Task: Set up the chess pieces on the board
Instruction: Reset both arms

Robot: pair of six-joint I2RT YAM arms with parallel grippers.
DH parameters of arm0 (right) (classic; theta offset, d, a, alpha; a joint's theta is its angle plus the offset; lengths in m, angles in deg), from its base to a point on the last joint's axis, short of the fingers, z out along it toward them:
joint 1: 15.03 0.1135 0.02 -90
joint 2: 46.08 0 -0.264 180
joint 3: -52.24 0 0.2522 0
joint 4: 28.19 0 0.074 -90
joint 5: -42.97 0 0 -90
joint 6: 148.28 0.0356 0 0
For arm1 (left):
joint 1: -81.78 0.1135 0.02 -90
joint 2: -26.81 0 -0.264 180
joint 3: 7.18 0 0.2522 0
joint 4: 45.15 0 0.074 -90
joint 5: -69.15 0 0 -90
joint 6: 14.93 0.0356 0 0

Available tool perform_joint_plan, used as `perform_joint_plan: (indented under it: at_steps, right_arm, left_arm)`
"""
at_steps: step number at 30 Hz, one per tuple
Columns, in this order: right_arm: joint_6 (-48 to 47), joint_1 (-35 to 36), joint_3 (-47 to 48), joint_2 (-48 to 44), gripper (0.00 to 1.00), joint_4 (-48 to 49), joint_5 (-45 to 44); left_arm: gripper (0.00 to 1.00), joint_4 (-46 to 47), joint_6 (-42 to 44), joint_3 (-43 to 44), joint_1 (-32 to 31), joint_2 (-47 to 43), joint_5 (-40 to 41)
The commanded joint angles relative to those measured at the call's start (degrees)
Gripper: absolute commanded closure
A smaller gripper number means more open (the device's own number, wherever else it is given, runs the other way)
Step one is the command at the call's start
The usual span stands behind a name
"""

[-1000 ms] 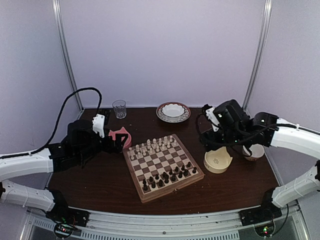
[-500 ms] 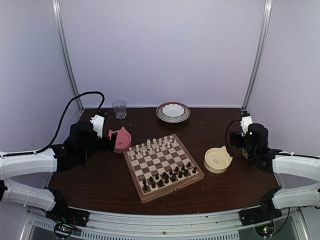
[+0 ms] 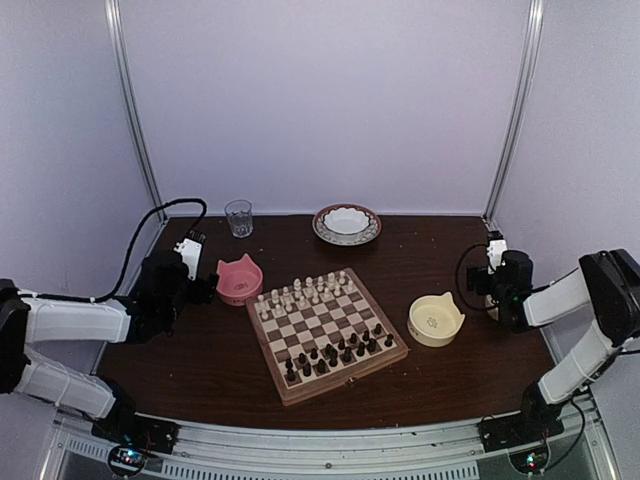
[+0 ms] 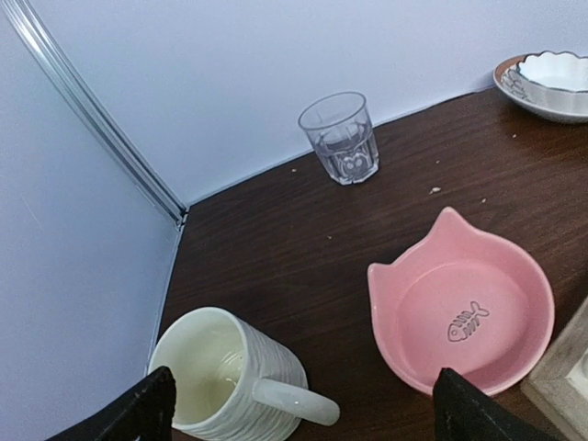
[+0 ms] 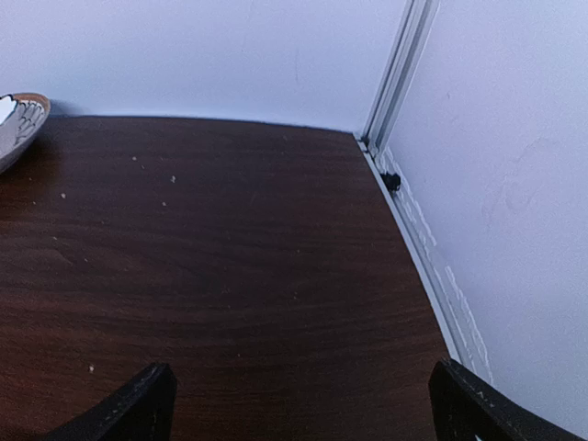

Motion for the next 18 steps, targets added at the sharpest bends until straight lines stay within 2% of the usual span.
perform_joint_plan:
  at_steps: [1, 3, 6, 11, 16, 18]
  right_arm:
    - [3.9, -4.8, -0.3, 2.0, 0.0, 5.8, 6.1]
    - [3.3, -4.8, -0.9, 3.0, 0.01, 9.3, 6.6]
    - [3.1, -4.8, -0.4, 2.6, 0.01, 7.2, 6.8]
    - [3.0, -4.8, -0.4, 2.8, 0.0, 8.0, 6.7]
    - [3.0, -4.8, -0.4, 2.8, 0.0, 7.8, 6.7]
    - [2.9, -4.8, -0.4, 2.8, 0.01, 7.9, 6.7]
  left_arm:
    - [0.02, 8.7, 3.2, -1.7, 3.7, 2.6, 1.5]
    - [0.02, 8.8, 2.9, -1.9, 5.1, 2.2, 0.3]
    - [0.02, 13.1, 3.7, -4.5, 8.3, 3.1, -0.7]
    - [0.02, 16.6, -0.3, -5.7, 17.2, 9.7, -10.6]
    - [0.02, 18.1, -0.9, -6.2, 22.8, 10.0, -19.4]
    - [0.02, 25.2, -1.1, -9.1, 25.5, 12.3, -25.2]
